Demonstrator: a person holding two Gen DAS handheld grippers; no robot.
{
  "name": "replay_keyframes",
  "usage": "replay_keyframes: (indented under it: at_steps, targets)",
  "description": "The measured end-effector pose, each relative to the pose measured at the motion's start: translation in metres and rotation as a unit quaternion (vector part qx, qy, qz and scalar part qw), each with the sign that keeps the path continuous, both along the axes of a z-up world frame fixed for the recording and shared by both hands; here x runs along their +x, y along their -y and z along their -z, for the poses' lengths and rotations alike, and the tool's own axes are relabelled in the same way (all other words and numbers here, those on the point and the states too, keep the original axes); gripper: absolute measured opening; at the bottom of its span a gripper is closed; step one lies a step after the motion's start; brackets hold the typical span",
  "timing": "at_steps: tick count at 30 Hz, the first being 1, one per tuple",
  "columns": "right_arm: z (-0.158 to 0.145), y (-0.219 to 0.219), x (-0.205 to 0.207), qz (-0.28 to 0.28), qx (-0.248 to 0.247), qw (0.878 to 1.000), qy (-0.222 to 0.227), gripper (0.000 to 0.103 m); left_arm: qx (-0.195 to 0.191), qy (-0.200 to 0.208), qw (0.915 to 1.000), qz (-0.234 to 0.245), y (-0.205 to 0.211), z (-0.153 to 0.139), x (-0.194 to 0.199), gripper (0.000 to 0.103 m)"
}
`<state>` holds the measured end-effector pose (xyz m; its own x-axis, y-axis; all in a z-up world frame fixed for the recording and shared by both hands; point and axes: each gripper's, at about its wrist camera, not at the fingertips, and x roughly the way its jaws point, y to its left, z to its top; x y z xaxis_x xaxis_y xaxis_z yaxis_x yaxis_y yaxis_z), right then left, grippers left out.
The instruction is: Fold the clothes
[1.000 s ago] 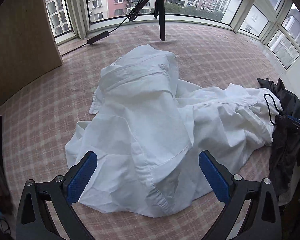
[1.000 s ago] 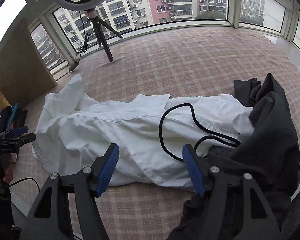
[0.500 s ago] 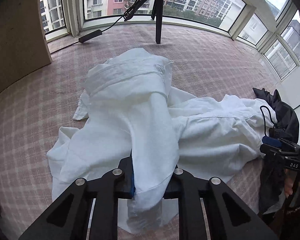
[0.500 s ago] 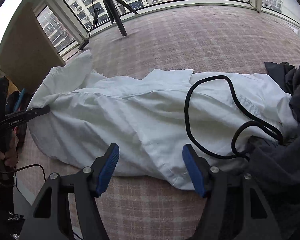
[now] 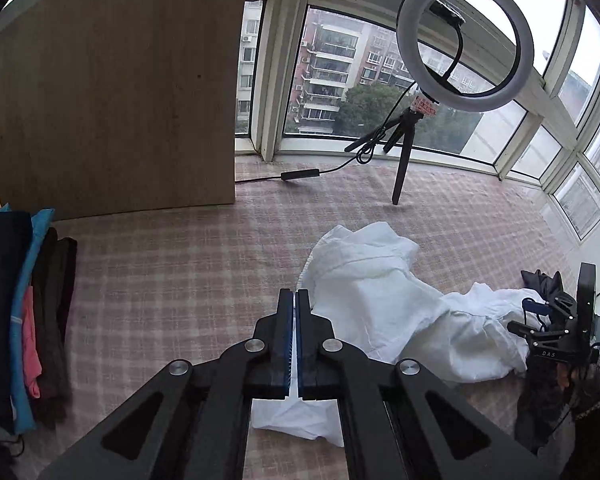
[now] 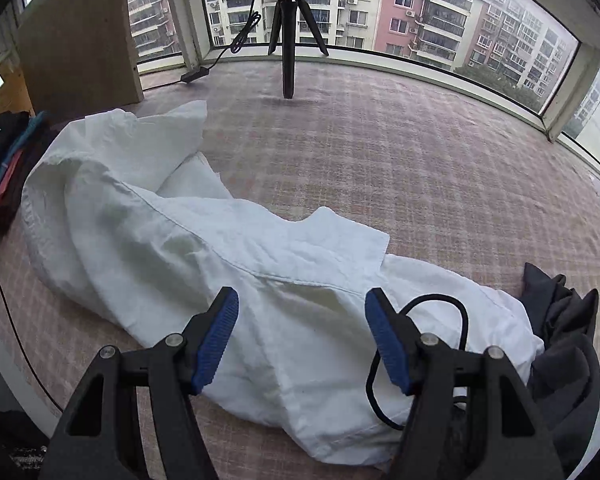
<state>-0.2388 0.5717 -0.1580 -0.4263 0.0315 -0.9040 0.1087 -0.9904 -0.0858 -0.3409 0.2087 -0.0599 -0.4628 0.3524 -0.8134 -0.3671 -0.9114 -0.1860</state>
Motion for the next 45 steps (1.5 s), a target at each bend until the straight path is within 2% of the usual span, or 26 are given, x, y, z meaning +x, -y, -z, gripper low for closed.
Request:
replay_keyframes:
  at_steps: [2,3,4,6,8,9,10,11,12,13,14,15,17,20,22,27,30,32,35,37,39,40,41,43,44,45]
  targets:
    - [0.008,-0.001,-0.015,-0.017,0.001,1.000,0.023,0.065,0.003,0.033,0.9993,0.020,-0.011,0.016,0.009,0.033]
    - [0.011,-0.002,-0.022,-0.025,-0.001,0.999,0.034,0.065,0.006,0.042,0.9985,0.034,-0.019,0.024,0.015,0.056]
    - [0.015,-0.004,-0.027,-0.028,-0.007,0.999,0.043,0.065,0.010,0.047,0.9977,0.048,-0.028,0.031,0.022,0.068]
    - [0.024,-0.005,-0.034,-0.031,-0.014,0.998,0.055,0.065,0.001,0.052,0.9954,0.081,-0.052,0.046,0.033,0.070]
    - [0.034,-0.002,-0.036,-0.038,-0.010,0.997,0.061,0.065,-0.013,0.062,0.9940,0.089,-0.071,0.064,0.029,0.070]
    - [0.040,0.001,-0.035,-0.043,-0.006,0.997,0.063,0.065,-0.020,0.068,0.9934,0.090,-0.080,0.073,0.026,0.070]
    - [0.044,0.004,-0.033,-0.050,-0.002,0.997,0.065,0.062,-0.027,0.074,0.9927,0.091,-0.088,0.082,0.023,0.063]
    - [0.047,0.007,-0.029,-0.055,0.000,0.996,0.065,0.045,-0.034,0.080,0.9919,0.093,-0.097,0.092,0.021,0.052]
    - [0.050,0.010,-0.026,-0.060,0.002,0.996,0.065,0.033,-0.041,0.086,0.9910,0.094,-0.105,0.101,0.018,0.021]
    - [0.048,0.009,-0.023,-0.058,0.000,0.996,0.062,0.019,-0.029,0.106,0.9897,0.092,-0.108,0.108,0.012,0.003]
    - [0.045,0.008,-0.021,-0.054,-0.004,0.997,0.058,0.015,-0.010,0.122,0.9886,0.088,-0.108,0.111,0.008,0.002]
    - [0.039,0.005,-0.019,-0.047,-0.014,0.998,0.048,0.011,-0.002,0.120,0.9889,0.088,-0.108,0.110,0.006,0.002]
    - [0.019,-0.005,-0.016,-0.025,-0.039,0.999,0.018,0.009,-0.005,0.096,0.9910,0.093,-0.110,0.097,0.005,0.002]
    - [-0.029,-0.022,-0.017,-0.001,-0.069,0.997,-0.031,0.008,0.055,0.090,0.9901,0.093,-0.102,0.060,-0.003,0.002]
    - [-0.061,-0.032,-0.017,0.014,-0.088,0.994,-0.063,0.007,0.083,0.053,0.9915,0.086,-0.094,0.023,-0.009,0.002]
    - [-0.165,-0.043,-0.008,0.017,-0.153,0.974,-0.167,0.007,0.124,-0.042,0.9882,0.079,-0.078,-0.070,-0.020,0.002]
    - [-0.217,-0.028,0.013,-0.005,-0.175,0.959,-0.221,0.007,0.136,-0.099,0.9829,0.075,-0.059,-0.119,-0.017,0.002]
    - [-0.250,-0.014,0.029,-0.027,-0.187,0.949,-0.253,0.007,0.136,-0.129,0.9796,0.073,-0.043,-0.141,-0.010,0.002]
    - [-0.267,0.004,0.048,-0.044,-0.216,0.940,-0.262,0.007,0.133,-0.153,0.9765,0.074,-0.016,-0.157,0.002,0.003]
    - [-0.258,0.014,0.053,-0.052,-0.249,0.936,-0.242,0.008,0.119,-0.158,0.9779,0.068,0.002,-0.150,0.009,0.003]
    - [-0.224,0.029,0.054,-0.054,-0.276,0.939,-0.201,0.013,0.094,-0.147,0.9833,0.052,0.019,-0.126,0.014,0.003]
    - [-0.198,0.039,0.056,-0.055,-0.270,0.947,-0.168,0.024,0.071,-0.133,0.9878,0.041,0.025,-0.106,0.015,0.004]
    - [-0.168,0.050,0.058,-0.056,-0.258,0.956,-0.132,0.030,0.042,-0.115,0.9921,0.028,0.031,-0.084,0.015,0.004]
    - [-0.111,0.067,0.061,-0.051,-0.226,0.971,-0.064,0.030,-0.019,-0.042,0.9989,-0.001,0.050,-0.017,0.006,0.006]
    - [-0.083,0.072,0.063,-0.043,-0.205,0.977,-0.035,0.030,-0.042,0.004,0.9990,-0.015,0.061,0.018,0.001,0.006]
    - [-0.063,0.074,0.065,-0.031,-0.189,0.981,-0.010,0.030,-0.043,0.045,0.9974,-0.035,0.077,0.046,0.001,0.006]
